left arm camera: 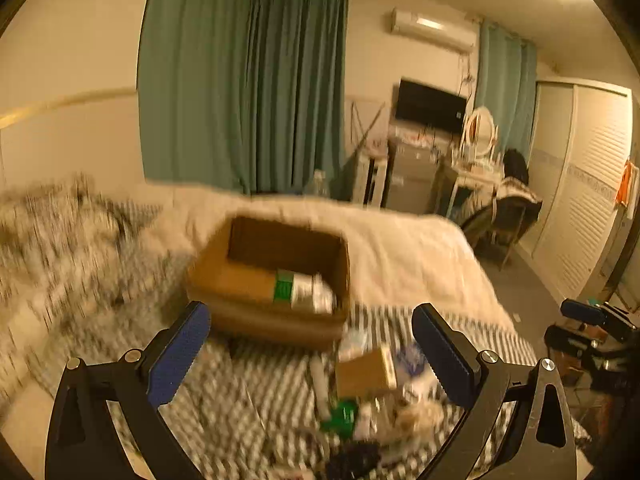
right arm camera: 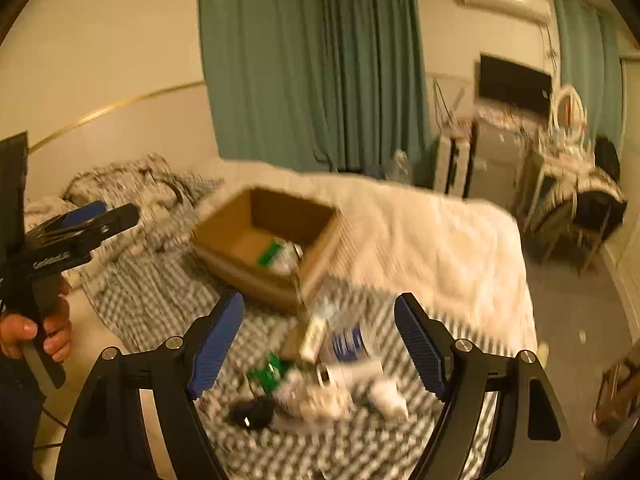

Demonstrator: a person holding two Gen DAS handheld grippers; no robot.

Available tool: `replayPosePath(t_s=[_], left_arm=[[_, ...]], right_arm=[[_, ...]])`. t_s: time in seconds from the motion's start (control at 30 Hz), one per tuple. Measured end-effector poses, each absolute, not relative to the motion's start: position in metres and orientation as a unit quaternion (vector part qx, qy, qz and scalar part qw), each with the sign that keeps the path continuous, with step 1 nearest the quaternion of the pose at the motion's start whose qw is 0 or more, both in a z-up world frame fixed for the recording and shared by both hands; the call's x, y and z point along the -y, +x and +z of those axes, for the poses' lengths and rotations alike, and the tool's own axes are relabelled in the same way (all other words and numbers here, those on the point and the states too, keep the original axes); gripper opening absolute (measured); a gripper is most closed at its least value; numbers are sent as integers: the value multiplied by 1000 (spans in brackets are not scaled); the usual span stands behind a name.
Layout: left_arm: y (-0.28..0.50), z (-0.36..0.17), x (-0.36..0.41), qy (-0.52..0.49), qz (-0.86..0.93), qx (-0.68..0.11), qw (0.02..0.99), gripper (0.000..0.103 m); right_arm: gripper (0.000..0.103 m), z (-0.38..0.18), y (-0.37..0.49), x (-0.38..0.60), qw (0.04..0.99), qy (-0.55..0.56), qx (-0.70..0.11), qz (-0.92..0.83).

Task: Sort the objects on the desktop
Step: 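Move both tools back to the pile of items on the bed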

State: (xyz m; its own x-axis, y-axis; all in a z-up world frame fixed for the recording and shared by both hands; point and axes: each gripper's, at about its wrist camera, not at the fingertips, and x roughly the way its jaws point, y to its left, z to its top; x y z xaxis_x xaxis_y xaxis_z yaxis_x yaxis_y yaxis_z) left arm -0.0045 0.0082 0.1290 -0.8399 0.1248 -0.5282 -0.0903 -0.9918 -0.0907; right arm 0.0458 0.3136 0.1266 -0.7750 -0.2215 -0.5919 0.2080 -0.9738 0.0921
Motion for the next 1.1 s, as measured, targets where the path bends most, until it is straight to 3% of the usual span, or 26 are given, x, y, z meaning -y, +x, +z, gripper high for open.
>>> replayPosePath(t_s=[0.17,0.5,0.73,1.1], left_arm=[[-3,49,-11,-338,939,47,46,103],[-22,-91,-14,-443,896,6,22,103],[-39,-126,-10,-480,876,21,37,103],[-46,-140,-14,-504,861,28,64,103]], right_arm=[[78,73,43,-341,90,351,31,-931],[78,-21,6,-354,64,436,12,-898],[78,-52,-19,-356,64,482,-10,-874],[78,-89,-43,-351,66,542,-22,-837]])
